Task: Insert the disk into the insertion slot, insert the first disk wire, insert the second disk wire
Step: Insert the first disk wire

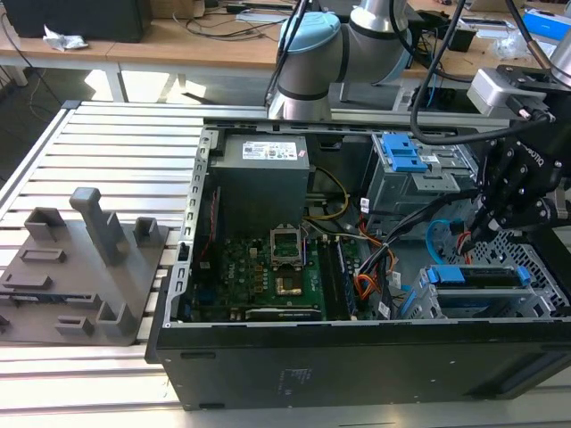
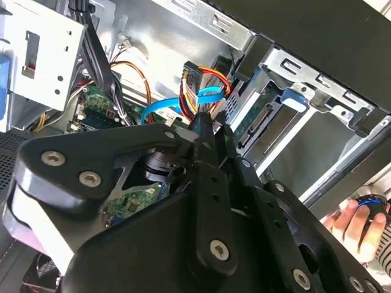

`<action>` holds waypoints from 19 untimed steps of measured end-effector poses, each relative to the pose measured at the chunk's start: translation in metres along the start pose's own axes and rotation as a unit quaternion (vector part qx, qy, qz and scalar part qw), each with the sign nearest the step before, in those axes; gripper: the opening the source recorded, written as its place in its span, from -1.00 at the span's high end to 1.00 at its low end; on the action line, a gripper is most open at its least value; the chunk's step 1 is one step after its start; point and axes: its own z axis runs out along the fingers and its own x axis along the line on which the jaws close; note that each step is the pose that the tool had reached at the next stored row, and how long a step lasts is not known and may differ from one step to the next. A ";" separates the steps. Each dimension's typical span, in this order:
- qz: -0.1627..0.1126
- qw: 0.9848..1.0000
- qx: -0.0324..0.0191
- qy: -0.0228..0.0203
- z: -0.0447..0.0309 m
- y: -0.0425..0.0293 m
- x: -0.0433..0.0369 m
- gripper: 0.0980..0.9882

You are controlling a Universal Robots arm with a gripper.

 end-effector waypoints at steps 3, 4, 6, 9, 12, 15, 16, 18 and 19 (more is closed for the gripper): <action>0.000 1.000 0.000 0.001 0.0000 0.0000 0.0000 0.81; 0.000 1.000 0.000 0.001 0.0000 0.0000 0.0000 0.81; 0.000 1.000 0.000 0.002 0.0000 0.0000 0.0000 0.81; 0.000 1.000 0.000 0.002 0.0001 -0.0001 0.0005 0.81; 0.000 1.000 0.000 0.002 0.0002 -0.0003 0.0055 0.81; 0.000 1.000 0.000 0.002 0.0004 -0.0006 0.0113 0.81; 0.000 1.000 0.000 0.002 0.0005 -0.0007 0.0136 0.81; 0.000 1.000 0.000 0.002 0.0006 -0.0009 0.0178 0.81; 0.000 1.000 0.000 0.002 0.0006 -0.0009 0.0192 0.81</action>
